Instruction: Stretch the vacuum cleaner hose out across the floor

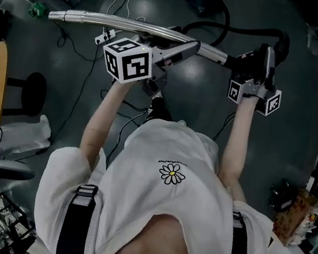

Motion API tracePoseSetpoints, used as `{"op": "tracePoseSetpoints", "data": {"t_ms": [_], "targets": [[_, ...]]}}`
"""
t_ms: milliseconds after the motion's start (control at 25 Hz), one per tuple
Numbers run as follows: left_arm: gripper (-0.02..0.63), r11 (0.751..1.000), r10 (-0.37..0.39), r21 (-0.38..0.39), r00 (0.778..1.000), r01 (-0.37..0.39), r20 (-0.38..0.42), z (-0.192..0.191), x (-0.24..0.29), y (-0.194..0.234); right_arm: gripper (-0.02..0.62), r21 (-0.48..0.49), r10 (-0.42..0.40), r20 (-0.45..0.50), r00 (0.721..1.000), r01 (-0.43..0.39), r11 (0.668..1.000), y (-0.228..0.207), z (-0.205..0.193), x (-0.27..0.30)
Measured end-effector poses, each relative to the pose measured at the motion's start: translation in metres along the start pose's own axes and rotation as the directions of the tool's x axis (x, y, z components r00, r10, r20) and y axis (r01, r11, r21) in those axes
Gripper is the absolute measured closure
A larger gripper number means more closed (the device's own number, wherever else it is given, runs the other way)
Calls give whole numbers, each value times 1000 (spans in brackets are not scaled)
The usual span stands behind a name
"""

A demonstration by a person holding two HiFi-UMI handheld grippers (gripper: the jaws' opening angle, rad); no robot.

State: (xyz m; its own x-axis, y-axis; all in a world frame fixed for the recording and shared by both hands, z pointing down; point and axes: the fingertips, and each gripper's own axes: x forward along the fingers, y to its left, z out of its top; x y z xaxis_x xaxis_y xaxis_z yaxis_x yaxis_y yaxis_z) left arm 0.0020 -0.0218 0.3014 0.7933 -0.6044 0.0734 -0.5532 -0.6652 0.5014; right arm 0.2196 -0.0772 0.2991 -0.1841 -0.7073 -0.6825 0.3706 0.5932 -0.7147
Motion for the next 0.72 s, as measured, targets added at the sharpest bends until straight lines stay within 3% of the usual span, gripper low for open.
{"op": "tracePoseSetpoints", "data": {"t_ms": [40,80,120,160,200,240,280,320,360,400,440,480,520,560,600,640,680,720], "targets": [[244,993,38,117,996,-28,-79,-12,-6,3,534,-26,-3,-18,1000,2,1000,6,3,6],[244,946,138,316,975,-77,-172,-27,-17,13,534,-63,-12,-28,1000,10,998,13,9,11],[244,830,285,544,931,-121,-228,-43,-33,27,534,-117,-30,-34,999,26,993,20,19,17],[244,682,421,717,879,-145,-223,-54,-52,42,534,-189,-55,-43,998,46,981,28,30,22],[245,576,503,801,844,-166,-186,-58,-69,53,534,-276,-87,-66,994,65,959,37,39,29],[245,544,529,813,837,-206,-142,-54,-81,59,534,-375,-126,-113,986,76,924,46,41,37],[245,569,520,779,849,-263,-93,-42,-88,61,534,-478,-181,-184,966,73,875,53,33,46],[245,610,498,725,866,-322,-35,-25,-92,61,534,-579,-254,-278,926,49,814,57,14,54],[245,640,475,675,879,-367,28,-6,-92,61,534,-670,-347,-385,855,-1,742,57,-14,59],[245,652,451,648,888,-393,85,11,-91,58,534,-747,-459,-488,742,-83,660,51,-48,58],[245,648,423,648,897,-399,129,25,-86,53,534,-798,-585,-563,584,-200,569,38,-82,50],[245,637,386,667,909,-386,157,35,-79,44,532,-803,-707,-593,386,-355,479,22,-113,32],[245,626,338,695,926,-353,166,41,-69,32,523,-747,-808,-564,170,-522,412,7,-137,7],[244,618,280,725,947,-304,158,43,-59,16,514,-646,-878,-478,-35,-663,378,-6,-150,-22],[245,610,219,754,966,-243,134,40,-49,1,514,-537,-916,-349,-197,-759,368,-15,-150,-50],[244,595,166,783,981,-181,101,34,-39,-14,514,-448,-931,-205,-302,-817,363,-20,-138,-72],[245,568,131,813,989,-128,65,25,-29,-24,514,-386,-934,-69,-350,-854,349,-22,-116,-85],[244,531,118,843,993,-89,30,14,-20,-31,515,-341,-934,47,-355,-884,319,-20,-92,-91]]}}
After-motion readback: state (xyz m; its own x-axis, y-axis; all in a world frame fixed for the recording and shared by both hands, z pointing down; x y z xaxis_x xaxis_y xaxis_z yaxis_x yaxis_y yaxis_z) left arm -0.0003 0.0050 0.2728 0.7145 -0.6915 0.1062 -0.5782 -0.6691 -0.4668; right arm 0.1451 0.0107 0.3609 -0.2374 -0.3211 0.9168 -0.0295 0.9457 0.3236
